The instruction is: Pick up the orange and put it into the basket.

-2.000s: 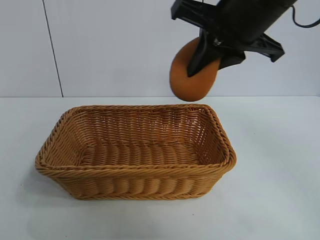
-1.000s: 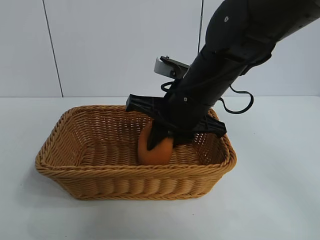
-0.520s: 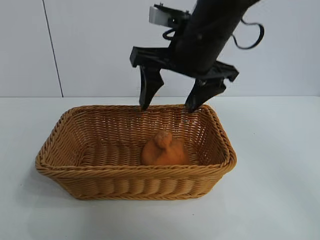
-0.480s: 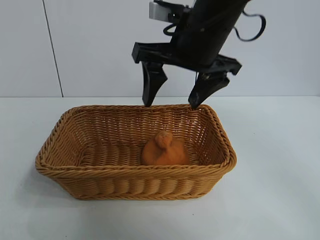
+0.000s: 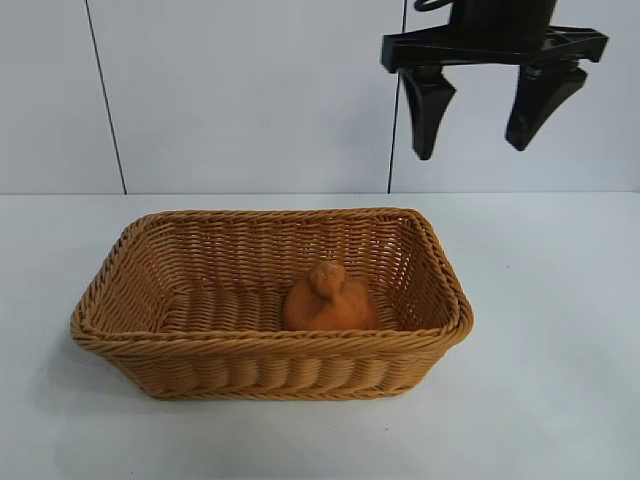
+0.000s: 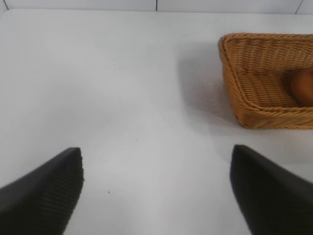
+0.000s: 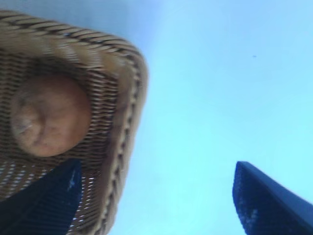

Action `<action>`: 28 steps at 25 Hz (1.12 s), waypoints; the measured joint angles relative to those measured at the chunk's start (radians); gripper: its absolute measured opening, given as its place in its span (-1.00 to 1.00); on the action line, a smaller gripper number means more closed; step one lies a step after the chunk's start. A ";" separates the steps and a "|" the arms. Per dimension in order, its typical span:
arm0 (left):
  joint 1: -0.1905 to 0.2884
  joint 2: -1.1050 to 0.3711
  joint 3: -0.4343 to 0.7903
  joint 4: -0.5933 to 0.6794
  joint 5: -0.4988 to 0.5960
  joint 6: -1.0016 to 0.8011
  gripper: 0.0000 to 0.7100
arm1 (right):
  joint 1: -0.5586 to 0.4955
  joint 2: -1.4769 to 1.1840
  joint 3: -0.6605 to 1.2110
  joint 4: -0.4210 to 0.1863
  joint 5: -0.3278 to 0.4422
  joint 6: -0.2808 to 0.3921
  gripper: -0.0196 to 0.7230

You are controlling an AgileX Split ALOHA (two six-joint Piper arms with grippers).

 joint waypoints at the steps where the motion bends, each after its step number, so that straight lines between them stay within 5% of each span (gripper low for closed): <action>1: 0.000 0.000 0.000 0.000 0.000 0.000 0.64 | -0.040 0.000 0.000 -0.001 0.000 -0.003 0.61; 13: 0.000 0.000 0.000 0.000 0.000 0.000 0.64 | -0.443 -0.008 0.016 -0.003 0.012 -0.039 0.61; 28: 0.000 0.000 0.000 0.000 0.000 0.000 0.64 | -0.458 -0.527 0.632 0.057 0.021 -0.100 0.61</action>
